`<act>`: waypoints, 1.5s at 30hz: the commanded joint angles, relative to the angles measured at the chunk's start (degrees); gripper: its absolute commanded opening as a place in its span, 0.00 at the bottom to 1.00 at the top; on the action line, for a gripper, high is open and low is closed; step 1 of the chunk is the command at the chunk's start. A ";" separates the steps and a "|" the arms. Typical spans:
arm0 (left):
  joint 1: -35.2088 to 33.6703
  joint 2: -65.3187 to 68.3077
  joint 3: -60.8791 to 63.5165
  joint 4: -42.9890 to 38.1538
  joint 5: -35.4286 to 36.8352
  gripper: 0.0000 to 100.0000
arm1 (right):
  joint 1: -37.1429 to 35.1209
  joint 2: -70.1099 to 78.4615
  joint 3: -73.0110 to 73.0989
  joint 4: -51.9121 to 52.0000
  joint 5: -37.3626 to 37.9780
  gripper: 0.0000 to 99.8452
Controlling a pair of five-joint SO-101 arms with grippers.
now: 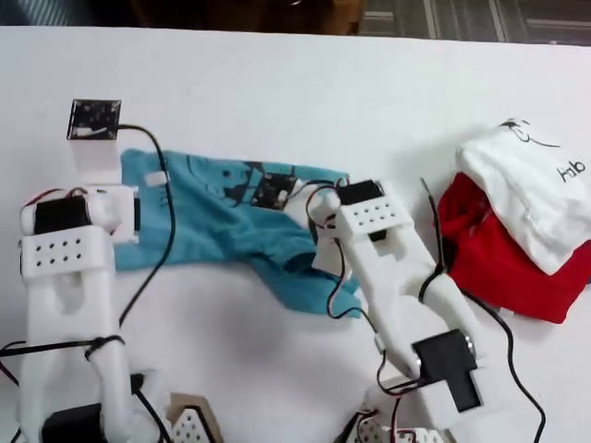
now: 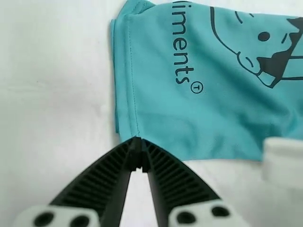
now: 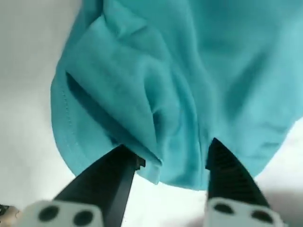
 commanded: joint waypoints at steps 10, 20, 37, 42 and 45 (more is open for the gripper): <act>-0.09 -0.79 -0.22 -0.79 -0.18 0.03 | 0.04 0.13 -7.12 2.15 -0.79 0.02; -0.09 -0.79 -0.22 -0.79 -0.18 0.03 | -0.13 0.75 -16.62 7.60 -0.62 0.02; -0.09 -0.79 -0.22 -0.79 -0.18 0.03 | -1.10 17.63 -35.52 6.99 -0.35 0.02; -0.09 -0.79 -0.22 -0.79 -0.18 0.03 | -0.75 22.64 -40.62 6.99 -0.35 0.02; -0.09 -0.79 -0.22 -0.79 -0.18 0.03 | -0.57 25.36 -42.81 6.99 -0.35 0.02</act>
